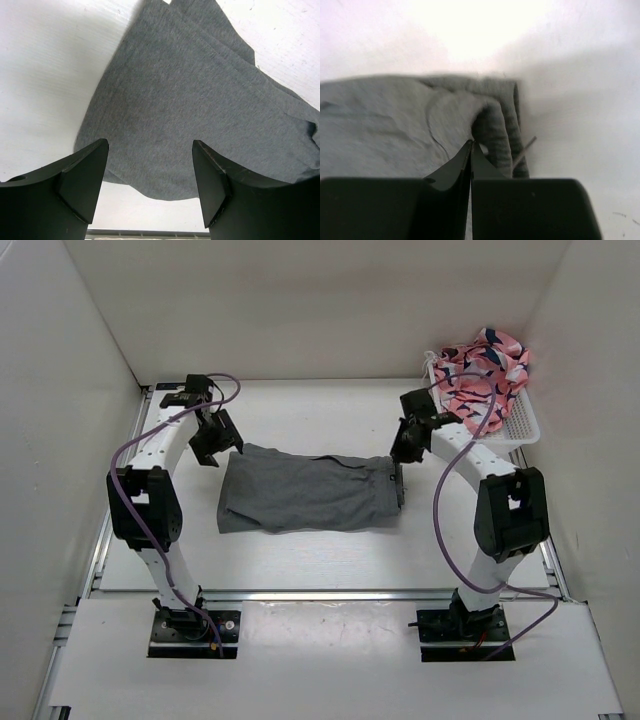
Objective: Fold and stack the shorts
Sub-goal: Fold the shorts
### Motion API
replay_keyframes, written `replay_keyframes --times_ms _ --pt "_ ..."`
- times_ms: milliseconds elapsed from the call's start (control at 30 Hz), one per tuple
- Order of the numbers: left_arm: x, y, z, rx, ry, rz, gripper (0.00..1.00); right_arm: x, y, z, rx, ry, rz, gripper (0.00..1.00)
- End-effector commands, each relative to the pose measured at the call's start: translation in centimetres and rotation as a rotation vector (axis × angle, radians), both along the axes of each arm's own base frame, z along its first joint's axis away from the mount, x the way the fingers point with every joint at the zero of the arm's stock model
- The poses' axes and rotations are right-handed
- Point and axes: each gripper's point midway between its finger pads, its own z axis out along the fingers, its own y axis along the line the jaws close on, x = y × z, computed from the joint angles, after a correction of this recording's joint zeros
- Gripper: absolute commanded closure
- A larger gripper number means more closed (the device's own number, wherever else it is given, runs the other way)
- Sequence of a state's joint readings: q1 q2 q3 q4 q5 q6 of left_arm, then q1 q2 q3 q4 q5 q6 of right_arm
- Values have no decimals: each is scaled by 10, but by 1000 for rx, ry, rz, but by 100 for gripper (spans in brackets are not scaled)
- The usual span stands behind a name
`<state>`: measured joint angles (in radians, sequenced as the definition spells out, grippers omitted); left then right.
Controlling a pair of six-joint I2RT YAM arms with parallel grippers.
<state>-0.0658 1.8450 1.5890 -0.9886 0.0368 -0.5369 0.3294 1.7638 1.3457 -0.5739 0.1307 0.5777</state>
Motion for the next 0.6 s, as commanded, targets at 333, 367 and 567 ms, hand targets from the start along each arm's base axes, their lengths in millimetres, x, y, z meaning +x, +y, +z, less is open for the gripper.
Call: replay_keyframes --times_ms 333,367,567 --pt "4 -3 9 -2 -22 -30 20 -4 5 -2 87 16 61 54" --pt "4 -3 9 -2 -21 -30 20 -2 6 -1 90 7 62 53" --pt "2 -6 6 -2 -12 -39 20 0 18 -7 144 -8 114 57"
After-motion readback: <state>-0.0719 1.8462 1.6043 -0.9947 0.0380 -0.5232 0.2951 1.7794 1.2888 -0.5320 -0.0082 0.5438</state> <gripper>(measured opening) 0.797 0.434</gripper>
